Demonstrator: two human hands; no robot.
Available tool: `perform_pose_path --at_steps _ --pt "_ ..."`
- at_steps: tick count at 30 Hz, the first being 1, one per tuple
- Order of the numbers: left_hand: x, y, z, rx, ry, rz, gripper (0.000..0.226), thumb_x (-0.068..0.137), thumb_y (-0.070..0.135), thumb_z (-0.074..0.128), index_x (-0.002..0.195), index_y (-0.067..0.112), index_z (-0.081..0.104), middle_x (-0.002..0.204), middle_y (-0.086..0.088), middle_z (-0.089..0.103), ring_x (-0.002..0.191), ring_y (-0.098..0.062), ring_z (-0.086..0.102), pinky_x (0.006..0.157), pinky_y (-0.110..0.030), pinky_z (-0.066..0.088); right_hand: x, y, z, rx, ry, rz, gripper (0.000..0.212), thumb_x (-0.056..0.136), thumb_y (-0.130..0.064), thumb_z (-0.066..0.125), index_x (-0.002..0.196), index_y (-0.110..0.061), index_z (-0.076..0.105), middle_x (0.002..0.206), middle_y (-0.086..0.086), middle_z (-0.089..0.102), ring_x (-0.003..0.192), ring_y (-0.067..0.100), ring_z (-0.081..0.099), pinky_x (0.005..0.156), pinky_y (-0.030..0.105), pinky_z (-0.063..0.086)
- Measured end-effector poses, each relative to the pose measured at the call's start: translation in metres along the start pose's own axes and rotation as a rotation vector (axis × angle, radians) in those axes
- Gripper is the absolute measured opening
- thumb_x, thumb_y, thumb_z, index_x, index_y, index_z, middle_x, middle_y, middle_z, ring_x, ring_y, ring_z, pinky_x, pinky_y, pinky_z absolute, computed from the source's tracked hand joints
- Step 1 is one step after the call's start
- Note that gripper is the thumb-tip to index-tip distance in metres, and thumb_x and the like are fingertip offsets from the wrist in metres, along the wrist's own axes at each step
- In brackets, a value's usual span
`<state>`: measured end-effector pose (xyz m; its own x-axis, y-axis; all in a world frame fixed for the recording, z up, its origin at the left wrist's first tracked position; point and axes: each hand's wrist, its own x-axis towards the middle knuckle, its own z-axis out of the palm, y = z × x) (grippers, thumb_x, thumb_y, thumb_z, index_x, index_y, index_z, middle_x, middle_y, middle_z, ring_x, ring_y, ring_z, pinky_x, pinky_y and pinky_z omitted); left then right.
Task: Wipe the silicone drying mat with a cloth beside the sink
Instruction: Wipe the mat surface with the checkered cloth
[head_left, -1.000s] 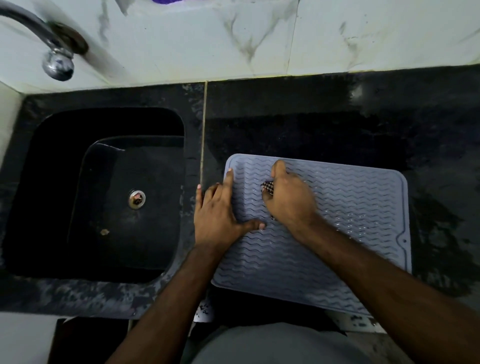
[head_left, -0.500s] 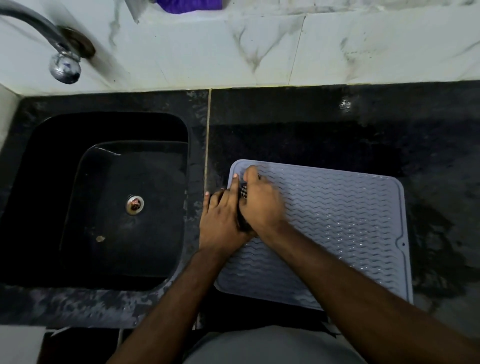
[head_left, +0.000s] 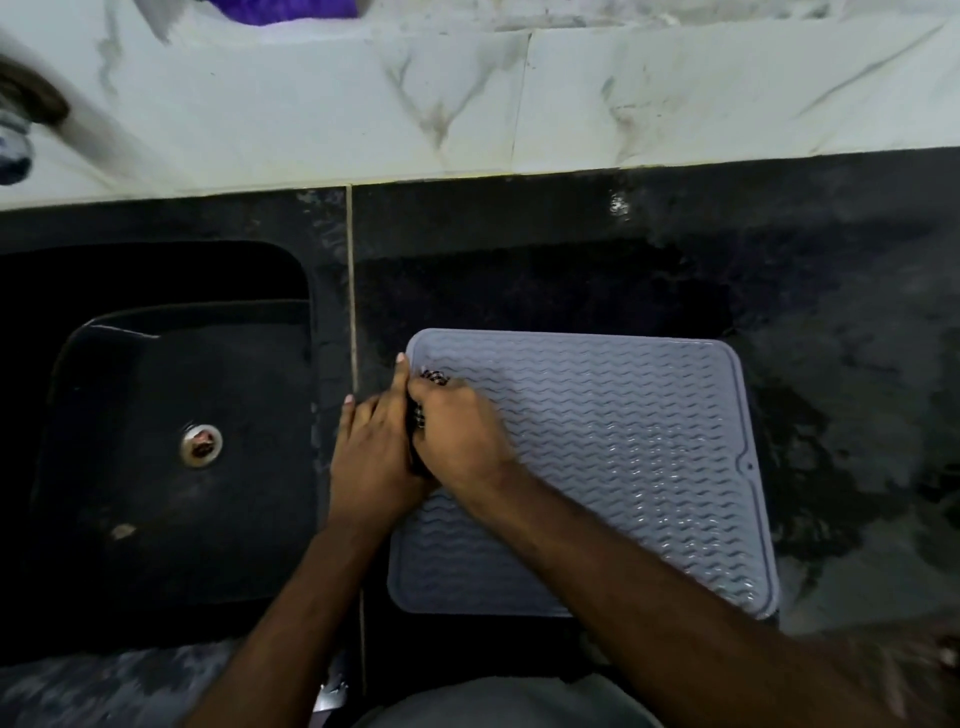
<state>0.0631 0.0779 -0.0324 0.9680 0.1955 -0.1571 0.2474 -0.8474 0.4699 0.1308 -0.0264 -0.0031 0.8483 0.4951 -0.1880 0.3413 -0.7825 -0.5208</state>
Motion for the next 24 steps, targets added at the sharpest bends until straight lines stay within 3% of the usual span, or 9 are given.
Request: perform_pose_path --at_steps 8,12,15,18,24 --pt "0.002 0.011 -0.006 0.088 -0.025 -0.006 0.132 0.065 0.07 0.074 0.163 0.025 -0.004 0.142 0.005 0.054 0.136 -0.02 0.044 0.127 -0.048 0.006 -0.014 0.02 -0.032 -0.168 -0.272 -0.024 0.031 0.088 -0.033 0.069 0.116 -0.046 0.064 0.109 -0.001 0.047 0.096 0.024 0.061 0.08 0.039 0.051" --pt "0.002 0.013 -0.007 0.081 -0.064 -0.034 0.14 0.06 0.084 0.07 0.162 0.029 -0.008 0.147 0.008 0.05 0.14 -0.022 0.04 0.126 -0.049 0.004 -0.018 0.034 -0.046 -0.157 -0.265 0.072 0.027 0.09 -0.039 0.065 0.114 -0.052 0.064 0.114 -0.003 0.052 0.095 0.019 0.062 0.083 0.04 0.054" --pt "0.0 0.013 -0.008 0.081 -0.082 -0.041 0.138 0.061 0.086 0.067 0.162 0.029 -0.007 0.152 0.007 0.046 0.143 -0.023 0.037 0.126 -0.051 0.003 -0.024 0.047 -0.057 -0.153 -0.244 0.127 0.024 0.093 -0.04 0.062 0.111 -0.055 0.065 0.109 -0.011 0.057 0.083 0.01 0.058 0.075 0.032 0.054" --pt "0.0 0.013 -0.008 0.075 -0.082 -0.045 0.136 0.062 0.086 0.067 0.162 0.028 -0.005 0.154 0.007 0.044 0.143 -0.023 0.036 0.126 -0.051 0.001 -0.028 0.063 -0.07 -0.182 -0.251 0.259 0.022 0.093 -0.043 0.06 0.109 -0.059 0.065 0.099 -0.016 0.06 0.077 0.008 0.052 0.067 0.025 0.044" --pt "-0.004 0.017 -0.007 0.07 -0.069 -0.054 0.133 0.065 0.079 0.071 0.163 0.028 -0.004 0.154 0.008 0.044 0.145 -0.022 0.034 0.126 -0.05 -0.001 -0.041 0.094 -0.083 -0.188 -0.231 0.439 0.029 0.092 -0.038 0.062 0.106 -0.063 0.062 0.105 -0.012 0.069 0.086 0.014 0.064 0.08 0.031 0.054"
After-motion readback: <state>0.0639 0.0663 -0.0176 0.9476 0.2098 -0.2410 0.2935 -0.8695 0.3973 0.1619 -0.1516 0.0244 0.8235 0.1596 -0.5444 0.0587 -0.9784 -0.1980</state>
